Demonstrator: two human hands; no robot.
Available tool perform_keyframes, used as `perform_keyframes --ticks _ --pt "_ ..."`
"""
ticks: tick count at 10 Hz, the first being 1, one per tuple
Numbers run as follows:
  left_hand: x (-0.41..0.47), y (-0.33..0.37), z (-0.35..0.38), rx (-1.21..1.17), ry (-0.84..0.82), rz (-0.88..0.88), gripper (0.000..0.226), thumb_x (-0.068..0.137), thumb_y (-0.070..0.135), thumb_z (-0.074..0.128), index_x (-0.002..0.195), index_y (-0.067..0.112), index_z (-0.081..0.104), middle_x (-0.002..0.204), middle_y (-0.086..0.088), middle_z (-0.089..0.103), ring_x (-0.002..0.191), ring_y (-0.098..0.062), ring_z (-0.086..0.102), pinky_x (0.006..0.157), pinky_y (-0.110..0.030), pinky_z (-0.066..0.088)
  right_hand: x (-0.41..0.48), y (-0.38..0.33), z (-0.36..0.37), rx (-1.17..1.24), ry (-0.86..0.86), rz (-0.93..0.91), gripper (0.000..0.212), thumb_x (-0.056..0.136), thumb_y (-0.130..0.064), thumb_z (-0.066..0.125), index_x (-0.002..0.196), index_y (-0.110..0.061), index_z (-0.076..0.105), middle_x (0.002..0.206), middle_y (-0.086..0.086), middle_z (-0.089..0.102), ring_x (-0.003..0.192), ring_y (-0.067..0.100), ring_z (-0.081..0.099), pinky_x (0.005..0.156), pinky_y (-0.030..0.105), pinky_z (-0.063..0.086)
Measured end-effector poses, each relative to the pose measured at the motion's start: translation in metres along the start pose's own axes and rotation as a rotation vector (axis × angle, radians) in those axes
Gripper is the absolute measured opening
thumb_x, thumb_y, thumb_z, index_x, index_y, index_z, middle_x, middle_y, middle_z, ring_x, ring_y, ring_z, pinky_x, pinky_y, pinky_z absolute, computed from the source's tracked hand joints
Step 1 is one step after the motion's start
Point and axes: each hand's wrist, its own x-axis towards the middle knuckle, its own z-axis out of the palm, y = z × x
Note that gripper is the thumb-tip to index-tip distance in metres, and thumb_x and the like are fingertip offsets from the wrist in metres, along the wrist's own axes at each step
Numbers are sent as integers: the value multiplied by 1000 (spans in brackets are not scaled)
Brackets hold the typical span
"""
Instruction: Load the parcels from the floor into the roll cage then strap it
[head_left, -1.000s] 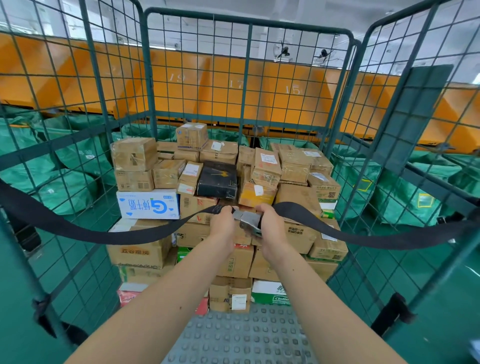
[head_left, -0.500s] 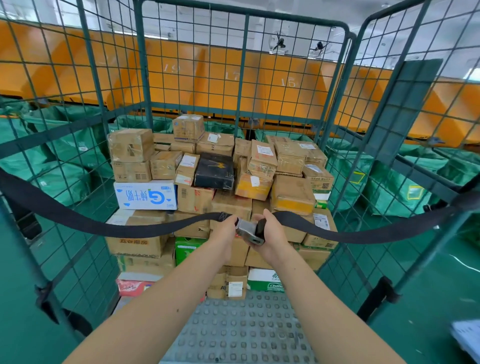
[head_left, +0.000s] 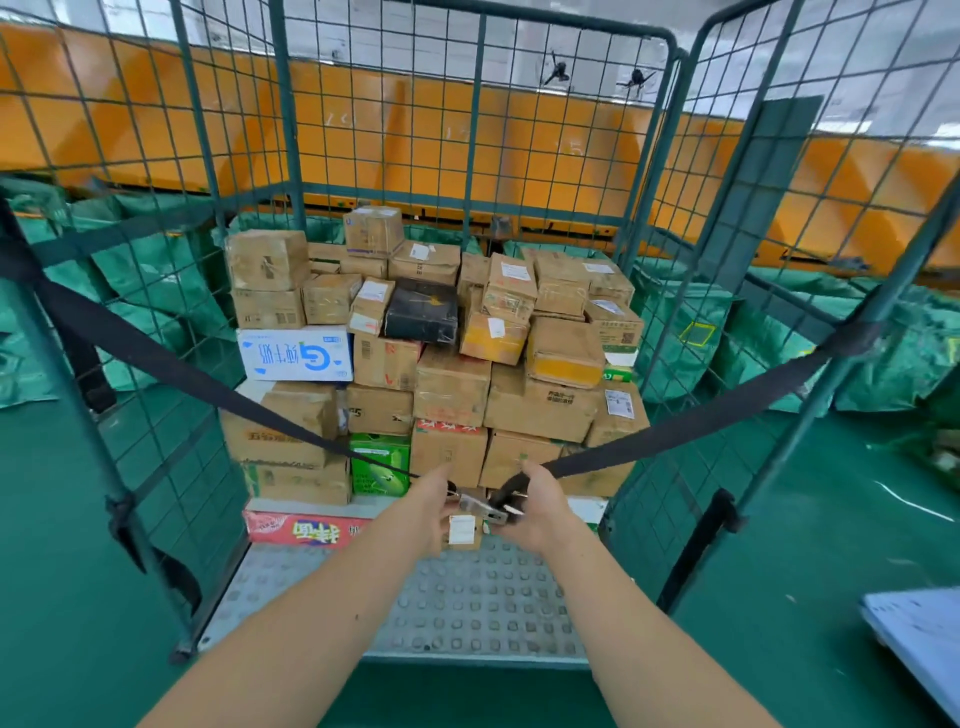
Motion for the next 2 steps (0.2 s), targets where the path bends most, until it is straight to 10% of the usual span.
perform_keyframes --ticks 2 --pt "-87 -32 -1 -31 -2 2 46 107 35 30 78 5 49 47 -6 60 58 -24 47 39 -28 39 -47 28 -38 3 -72 -65 57 106 -33 42 155 -9 24 154 15 35 144 35 33 116 51 33"
